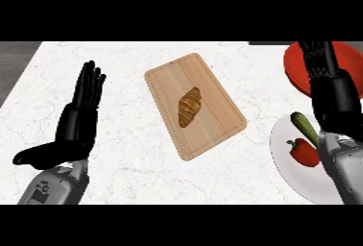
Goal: Pick the bell pepper from the plate and place it in the bowl
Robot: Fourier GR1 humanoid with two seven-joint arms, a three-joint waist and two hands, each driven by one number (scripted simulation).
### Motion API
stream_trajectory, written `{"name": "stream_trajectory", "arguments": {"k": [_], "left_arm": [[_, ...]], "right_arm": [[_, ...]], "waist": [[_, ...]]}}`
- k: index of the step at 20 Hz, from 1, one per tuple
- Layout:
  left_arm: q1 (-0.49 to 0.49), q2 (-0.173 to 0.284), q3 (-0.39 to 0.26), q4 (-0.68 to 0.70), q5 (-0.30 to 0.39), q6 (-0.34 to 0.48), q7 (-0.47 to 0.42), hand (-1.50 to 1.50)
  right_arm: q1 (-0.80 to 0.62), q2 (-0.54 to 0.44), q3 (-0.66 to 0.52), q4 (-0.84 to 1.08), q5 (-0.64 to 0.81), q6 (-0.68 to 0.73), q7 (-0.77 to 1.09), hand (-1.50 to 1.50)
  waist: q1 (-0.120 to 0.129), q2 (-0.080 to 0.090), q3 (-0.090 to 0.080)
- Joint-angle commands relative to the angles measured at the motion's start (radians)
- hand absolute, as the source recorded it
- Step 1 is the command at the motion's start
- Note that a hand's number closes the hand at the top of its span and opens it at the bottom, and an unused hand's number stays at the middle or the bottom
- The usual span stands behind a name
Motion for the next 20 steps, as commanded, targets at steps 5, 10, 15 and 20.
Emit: {"name": "stream_trajectory", "arguments": {"k": [5,10,15,20], "left_arm": [[0.054,0.028,-0.016,0.072,0.003,-0.031,0.074,0.0],[0.082,0.051,-0.015,0.094,0.018,-0.052,0.135,0.0],[0.078,0.026,-0.038,0.103,0.001,-0.047,0.151,0.0],[0.092,0.022,-0.048,0.034,-0.039,-0.044,0.182,0.0]], "right_arm": [[0.189,-0.055,0.226,0.028,-0.244,0.535,-0.011,1.5],[0.367,-0.105,0.004,0.198,-0.302,0.512,-0.302,-1.5],[0.443,-0.192,-0.125,0.323,-0.475,0.85,-0.52,-1.5],[0.359,-0.335,-0.271,0.419,-0.466,0.922,-0.496,-1.5]], "waist": [[0.015,0.032,0.007],[-0.028,0.021,0.008],[-0.016,0.014,0.005],[0.003,0.01,0.002]]}}
